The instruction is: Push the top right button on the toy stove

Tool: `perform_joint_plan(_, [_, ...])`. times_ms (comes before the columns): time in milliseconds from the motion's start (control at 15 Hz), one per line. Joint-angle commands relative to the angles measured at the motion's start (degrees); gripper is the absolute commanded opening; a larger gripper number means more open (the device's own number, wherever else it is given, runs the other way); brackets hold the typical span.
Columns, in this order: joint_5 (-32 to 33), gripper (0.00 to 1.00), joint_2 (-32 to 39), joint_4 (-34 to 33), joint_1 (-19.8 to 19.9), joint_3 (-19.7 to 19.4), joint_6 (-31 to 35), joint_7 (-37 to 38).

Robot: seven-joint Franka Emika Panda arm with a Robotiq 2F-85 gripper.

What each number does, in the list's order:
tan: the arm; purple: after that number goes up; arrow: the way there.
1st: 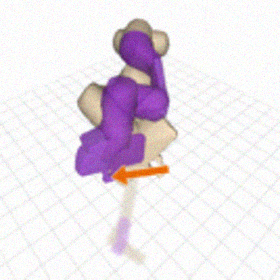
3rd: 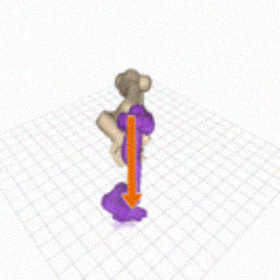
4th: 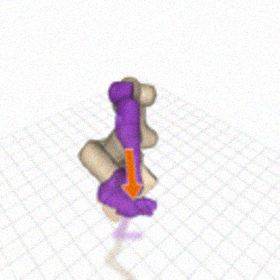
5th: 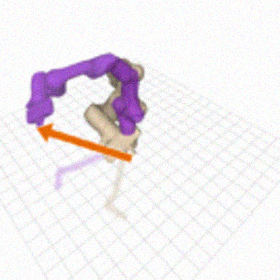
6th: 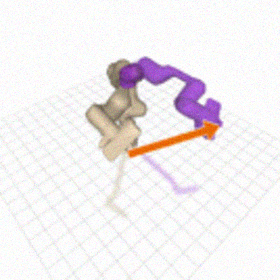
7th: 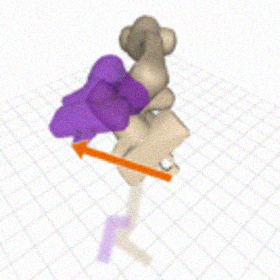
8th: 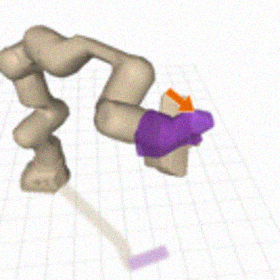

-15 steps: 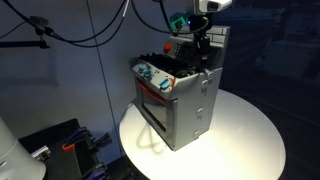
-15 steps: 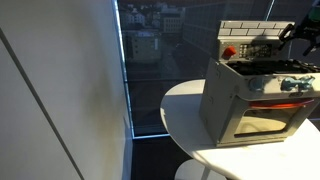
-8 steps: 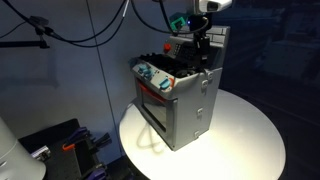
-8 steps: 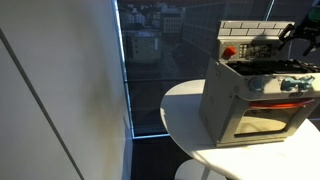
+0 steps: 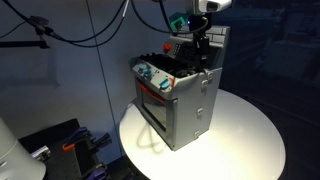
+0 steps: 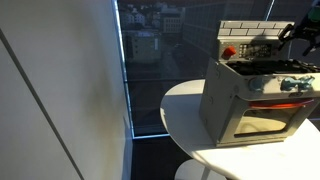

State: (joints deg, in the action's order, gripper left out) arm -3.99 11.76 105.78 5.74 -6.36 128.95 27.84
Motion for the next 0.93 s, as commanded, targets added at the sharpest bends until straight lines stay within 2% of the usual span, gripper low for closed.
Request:
perform_joint_plan(0, [-1.57,1.0,-0.21,-1.47,-0.65,0.14,-1.89,-1.23])
perform_joint_plan(867, [-1.77,1.0,-1.0,-0.99,-1.04,-0.1,-1.81,-1.38])
